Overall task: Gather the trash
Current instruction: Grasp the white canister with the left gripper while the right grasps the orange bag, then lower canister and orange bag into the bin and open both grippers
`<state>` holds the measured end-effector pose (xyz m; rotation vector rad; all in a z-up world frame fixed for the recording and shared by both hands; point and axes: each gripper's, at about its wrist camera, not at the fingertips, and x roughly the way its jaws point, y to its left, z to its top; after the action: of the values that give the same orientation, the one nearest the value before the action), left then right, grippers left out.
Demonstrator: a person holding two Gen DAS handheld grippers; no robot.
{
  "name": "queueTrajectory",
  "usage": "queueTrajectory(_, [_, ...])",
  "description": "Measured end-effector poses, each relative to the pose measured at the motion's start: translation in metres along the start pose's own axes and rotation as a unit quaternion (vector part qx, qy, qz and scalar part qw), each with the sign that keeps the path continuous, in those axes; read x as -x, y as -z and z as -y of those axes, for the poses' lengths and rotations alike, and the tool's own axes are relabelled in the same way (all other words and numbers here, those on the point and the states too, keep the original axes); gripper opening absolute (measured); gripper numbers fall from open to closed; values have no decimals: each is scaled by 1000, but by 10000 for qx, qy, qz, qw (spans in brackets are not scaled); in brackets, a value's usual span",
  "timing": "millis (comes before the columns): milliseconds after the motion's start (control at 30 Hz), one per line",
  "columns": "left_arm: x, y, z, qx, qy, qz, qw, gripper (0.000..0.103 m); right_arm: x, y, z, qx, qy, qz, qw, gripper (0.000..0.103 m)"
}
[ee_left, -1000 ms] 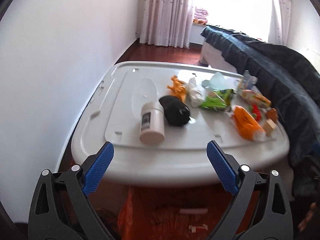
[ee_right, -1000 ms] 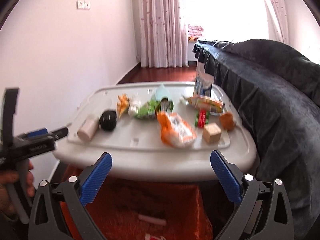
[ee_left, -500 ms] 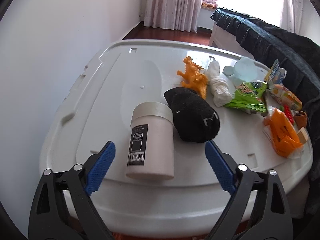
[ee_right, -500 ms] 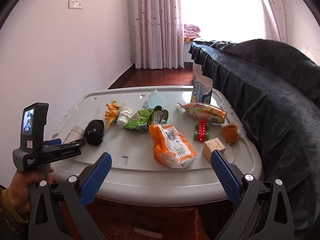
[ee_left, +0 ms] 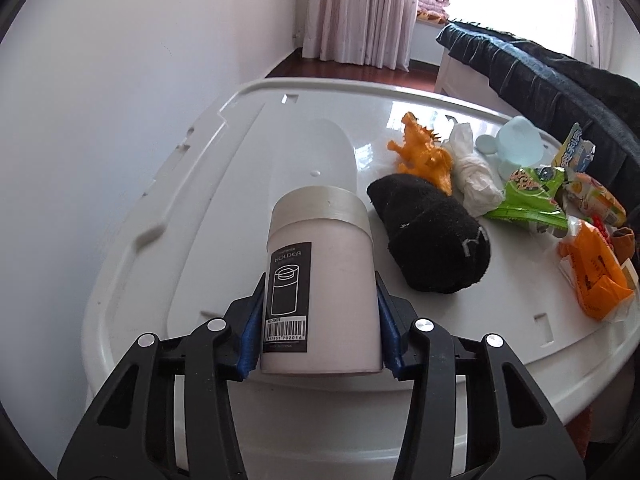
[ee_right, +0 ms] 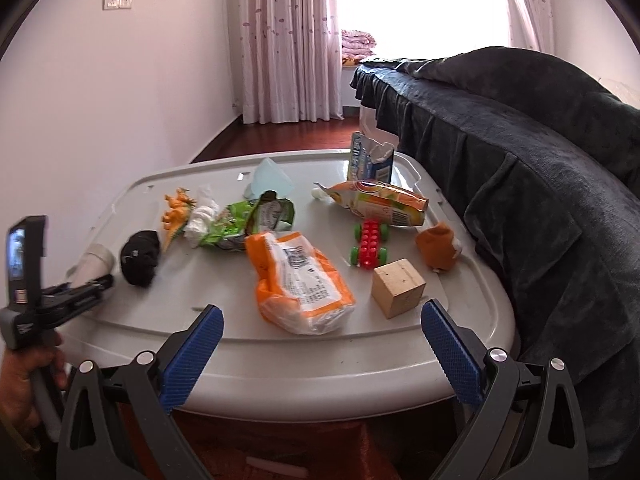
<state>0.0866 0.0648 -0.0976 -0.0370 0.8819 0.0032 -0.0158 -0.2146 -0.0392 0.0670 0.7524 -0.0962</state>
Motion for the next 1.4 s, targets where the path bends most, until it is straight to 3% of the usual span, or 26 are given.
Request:
queueTrajectory(433, [50, 8, 8, 21, 340, 383, 9987, 46, -97, -28, -39, 788, -6, -555, 9953, 95])
queueTrajectory(533, [53, 8, 12, 17, 393, 411, 9984, 46, -113, -25, -42, 931, 44, -777, 9926, 83])
queueTrajectory(633, [52, 8, 14, 28, 449, 395, 9982, 46, -121, -21, -41, 990, 90, -902, 9910, 62])
queueTrajectory(700, [52, 9, 15, 43, 476, 398, 9981, 46, -118, -20, -41, 1009, 44, -812, 9916, 40])
queueTrajectory(800, [54, 11, 18, -6, 492, 420, 9979, 46, -110, -19, -43, 1069, 18, -729, 9916, 27])
queueTrajectory(1100, [76, 23, 26, -124, 617, 521, 9967, 46, -64, -20, -38, 843, -248, -458, 9951, 25])
queueTrajectory(1300, [109, 37, 31, -236, 757, 674, 9946, 46, 5, -15, -38, 716, -547, -144, 9958, 25])
queueTrajectory(1400, [129, 49, 34, -326, 815, 728, 9935, 46, 32, -1, -37, 624, -746, -207, 9950, 25])
